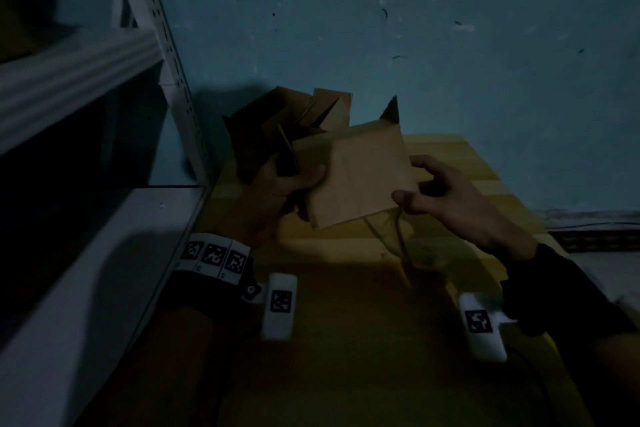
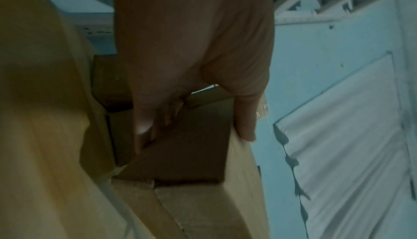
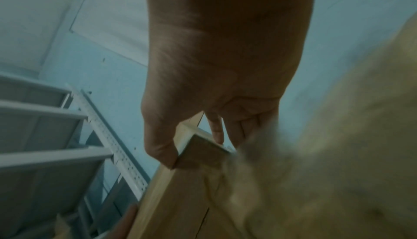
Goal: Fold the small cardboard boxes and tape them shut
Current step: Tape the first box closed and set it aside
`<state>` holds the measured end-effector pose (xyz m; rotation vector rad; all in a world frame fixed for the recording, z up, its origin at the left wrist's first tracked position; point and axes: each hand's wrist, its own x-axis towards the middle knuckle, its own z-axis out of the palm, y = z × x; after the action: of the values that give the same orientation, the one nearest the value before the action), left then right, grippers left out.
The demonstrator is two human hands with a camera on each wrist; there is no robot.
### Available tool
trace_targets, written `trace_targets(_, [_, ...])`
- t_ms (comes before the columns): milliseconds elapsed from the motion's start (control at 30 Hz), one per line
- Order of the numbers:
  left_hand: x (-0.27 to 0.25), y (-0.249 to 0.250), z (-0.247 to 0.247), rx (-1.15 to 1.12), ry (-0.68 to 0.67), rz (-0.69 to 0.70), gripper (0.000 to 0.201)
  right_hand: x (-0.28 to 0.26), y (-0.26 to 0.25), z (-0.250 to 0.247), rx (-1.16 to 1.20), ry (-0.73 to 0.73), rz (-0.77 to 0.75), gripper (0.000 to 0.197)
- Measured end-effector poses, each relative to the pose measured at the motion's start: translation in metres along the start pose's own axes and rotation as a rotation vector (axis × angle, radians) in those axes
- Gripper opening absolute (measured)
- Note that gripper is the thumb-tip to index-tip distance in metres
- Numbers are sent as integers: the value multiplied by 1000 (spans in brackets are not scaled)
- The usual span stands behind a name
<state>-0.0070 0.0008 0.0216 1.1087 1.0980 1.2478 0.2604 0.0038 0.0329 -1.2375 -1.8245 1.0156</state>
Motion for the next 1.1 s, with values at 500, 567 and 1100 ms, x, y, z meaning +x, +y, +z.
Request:
trace_targets(500, [-10, 1, 12, 210, 16, 85, 82, -4, 0, 1, -4, 12, -97, 27])
trace_targets(567, [-11, 0, 11, 209, 10, 97, 81, -5, 0, 1, 4, 10, -116, 25])
trace_targets(1100, [-6, -6, 14, 204, -4, 138, 97, -1, 4, 6, 60, 96, -115, 13])
